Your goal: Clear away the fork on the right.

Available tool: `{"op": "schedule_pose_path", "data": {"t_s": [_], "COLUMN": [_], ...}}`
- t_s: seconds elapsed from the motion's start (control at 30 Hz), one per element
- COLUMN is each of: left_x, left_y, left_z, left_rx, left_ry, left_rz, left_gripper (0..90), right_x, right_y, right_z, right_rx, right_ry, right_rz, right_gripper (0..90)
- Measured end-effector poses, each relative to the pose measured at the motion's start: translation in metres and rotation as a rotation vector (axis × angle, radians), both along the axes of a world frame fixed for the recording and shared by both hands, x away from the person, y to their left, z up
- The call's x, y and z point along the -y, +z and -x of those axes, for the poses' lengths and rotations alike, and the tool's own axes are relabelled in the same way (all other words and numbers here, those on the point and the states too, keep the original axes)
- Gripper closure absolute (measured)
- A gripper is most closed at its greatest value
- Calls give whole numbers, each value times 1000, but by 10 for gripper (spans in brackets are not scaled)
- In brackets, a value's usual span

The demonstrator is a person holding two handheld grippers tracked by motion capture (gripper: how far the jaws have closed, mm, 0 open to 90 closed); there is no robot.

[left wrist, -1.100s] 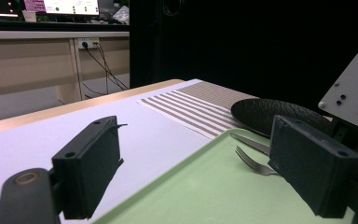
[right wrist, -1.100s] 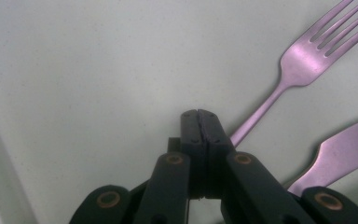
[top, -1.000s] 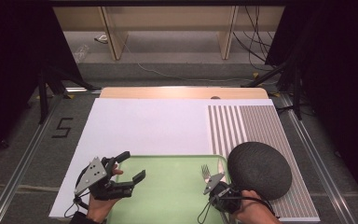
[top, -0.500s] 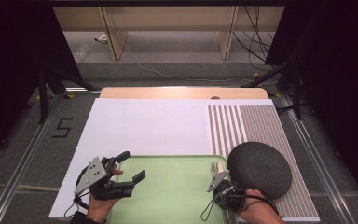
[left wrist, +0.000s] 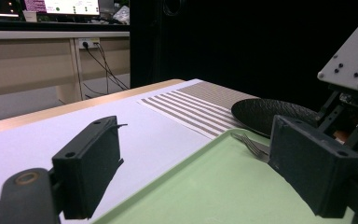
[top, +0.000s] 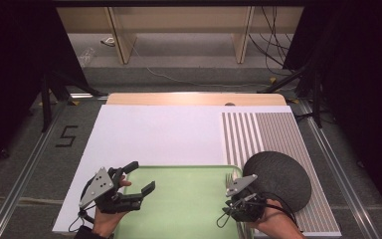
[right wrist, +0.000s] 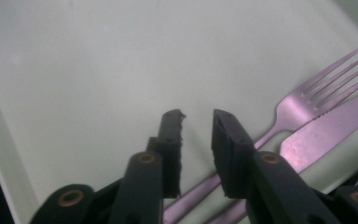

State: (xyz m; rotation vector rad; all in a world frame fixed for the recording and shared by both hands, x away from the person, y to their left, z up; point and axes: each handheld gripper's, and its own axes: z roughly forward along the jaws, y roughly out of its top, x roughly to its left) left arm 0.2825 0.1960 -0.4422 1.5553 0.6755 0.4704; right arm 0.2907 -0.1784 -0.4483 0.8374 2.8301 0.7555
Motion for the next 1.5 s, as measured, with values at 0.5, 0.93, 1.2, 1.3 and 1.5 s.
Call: {"op": "schedule_pose_path", "data": {"t_s": [0.5,0.93,1.2,1.3,1.5], "left_x": [0,0,0,0,0], "left_y": [0,0,0,0,0], "left_z": [0,0,0,0,0], "left_rx": [0,0,1,1,1], "left_ry": [-1,-2,-2,-2,-1], "left_rz": [-1,-1,-1,-1,0], "left_gripper": [162,162,162,162,161], "right_x": [13,30,40,44,51], "right_y": [14,25,28,29,32], "right_z": [-5,-10,-13,-14,-14], "right_rx": [32,98,102,105,128], "right_ry": [-92,-200,-247,-258,-289], "right_rz": [-160,-259,-305,-316,-340], "right_gripper": [490,358,320,313,296]}}
